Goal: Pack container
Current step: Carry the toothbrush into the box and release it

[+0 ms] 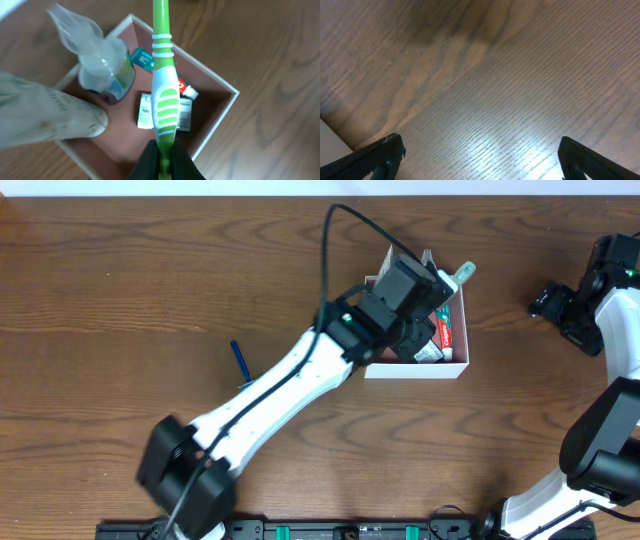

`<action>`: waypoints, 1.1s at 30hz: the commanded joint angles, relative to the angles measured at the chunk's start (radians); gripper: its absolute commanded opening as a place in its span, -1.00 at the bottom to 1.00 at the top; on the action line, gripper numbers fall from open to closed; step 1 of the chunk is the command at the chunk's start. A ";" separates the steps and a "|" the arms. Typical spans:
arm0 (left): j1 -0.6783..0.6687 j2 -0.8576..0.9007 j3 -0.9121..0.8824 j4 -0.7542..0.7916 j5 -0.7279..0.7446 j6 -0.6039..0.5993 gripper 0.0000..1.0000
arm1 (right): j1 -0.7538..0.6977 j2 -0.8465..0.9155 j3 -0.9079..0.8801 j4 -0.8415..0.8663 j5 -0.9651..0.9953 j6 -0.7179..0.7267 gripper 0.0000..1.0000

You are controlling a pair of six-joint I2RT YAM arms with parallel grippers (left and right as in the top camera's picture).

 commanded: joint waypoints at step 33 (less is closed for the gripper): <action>0.007 0.109 -0.002 0.039 -0.092 0.018 -0.17 | 0.000 0.009 -0.004 0.001 0.003 0.013 0.98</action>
